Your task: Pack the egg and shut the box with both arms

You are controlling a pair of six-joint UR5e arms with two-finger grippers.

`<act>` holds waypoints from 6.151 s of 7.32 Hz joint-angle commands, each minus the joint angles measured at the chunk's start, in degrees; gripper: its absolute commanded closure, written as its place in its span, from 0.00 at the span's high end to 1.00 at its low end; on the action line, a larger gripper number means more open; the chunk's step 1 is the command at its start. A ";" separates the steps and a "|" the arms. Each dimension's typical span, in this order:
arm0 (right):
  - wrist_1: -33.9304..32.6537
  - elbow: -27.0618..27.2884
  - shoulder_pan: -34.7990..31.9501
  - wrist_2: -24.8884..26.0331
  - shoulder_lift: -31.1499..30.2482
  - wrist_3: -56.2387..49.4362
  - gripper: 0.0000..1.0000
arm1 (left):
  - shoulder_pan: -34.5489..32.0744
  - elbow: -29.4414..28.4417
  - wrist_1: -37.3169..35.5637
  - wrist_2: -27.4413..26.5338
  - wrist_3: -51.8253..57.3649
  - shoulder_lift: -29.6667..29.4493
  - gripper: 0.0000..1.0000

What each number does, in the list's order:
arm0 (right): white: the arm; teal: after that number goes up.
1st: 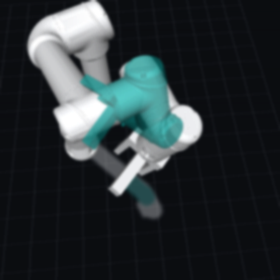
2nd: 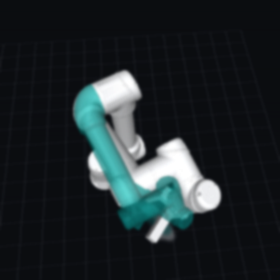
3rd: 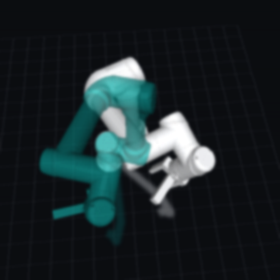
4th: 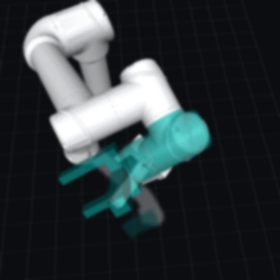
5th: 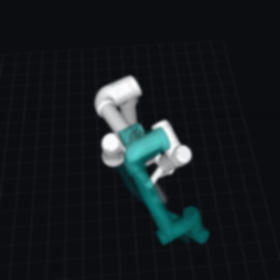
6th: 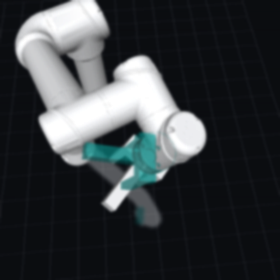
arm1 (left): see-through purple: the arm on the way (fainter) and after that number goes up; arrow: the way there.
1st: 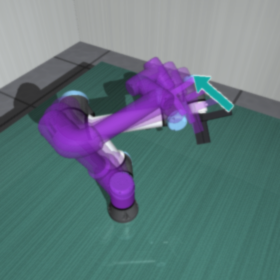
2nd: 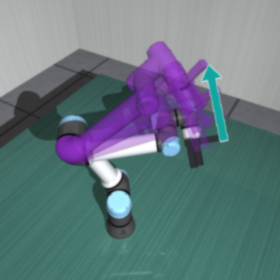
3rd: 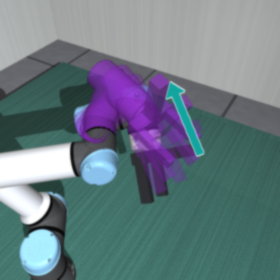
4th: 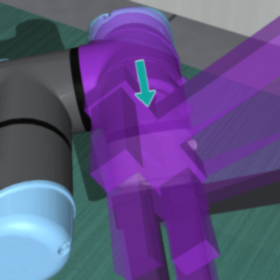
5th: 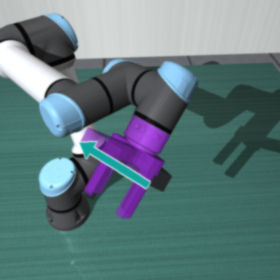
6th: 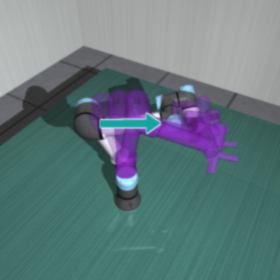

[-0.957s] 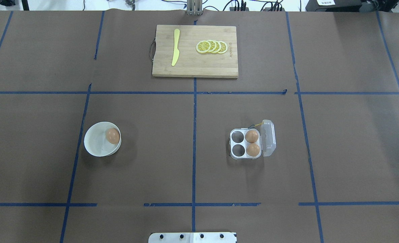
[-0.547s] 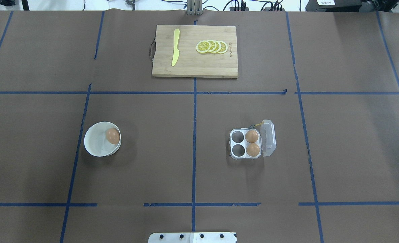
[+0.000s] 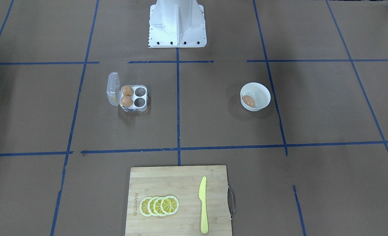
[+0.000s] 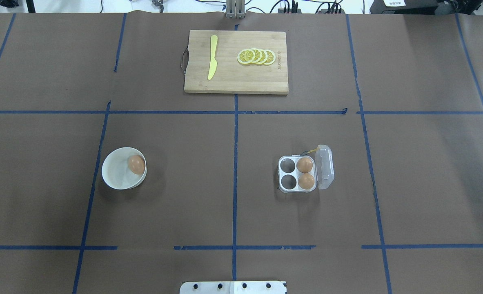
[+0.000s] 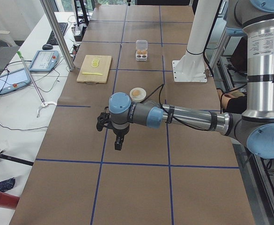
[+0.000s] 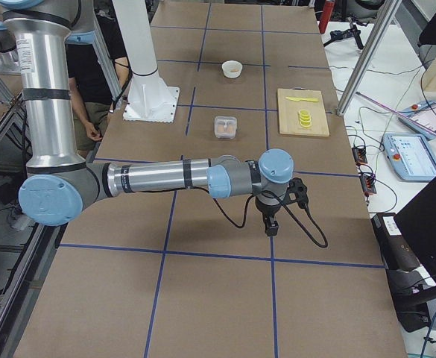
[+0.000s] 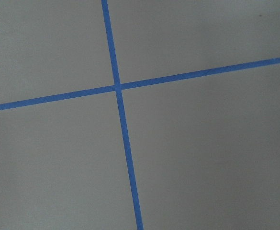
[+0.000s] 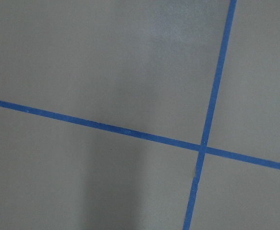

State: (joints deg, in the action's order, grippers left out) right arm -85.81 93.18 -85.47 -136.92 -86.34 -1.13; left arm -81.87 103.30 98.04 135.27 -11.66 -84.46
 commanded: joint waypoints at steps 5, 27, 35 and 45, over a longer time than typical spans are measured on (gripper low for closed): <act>0.99 -1.15 1.62 -0.19 -0.14 0.17 1.00 | 24.18 -0.20 12.17 1.84 -52.80 -14.21 0.97; 0.99 -1.16 1.71 -0.28 -0.14 0.17 1.00 | 43.46 -5.04 18.06 -12.67 -69.82 -20.39 0.72; 0.99 -1.33 1.88 -0.28 -0.23 0.17 1.00 | 45.48 -4.95 17.62 -16.80 -69.20 -20.66 0.67; 0.99 -1.33 1.97 -0.37 -0.32 0.25 1.00 | 44.70 9.18 10.44 -17.85 -69.12 -15.38 0.00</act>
State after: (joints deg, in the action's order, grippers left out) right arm -84.81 91.85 -83.50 -137.28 -86.59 -0.94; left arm -36.70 109.12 111.13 117.39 -80.77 -100.50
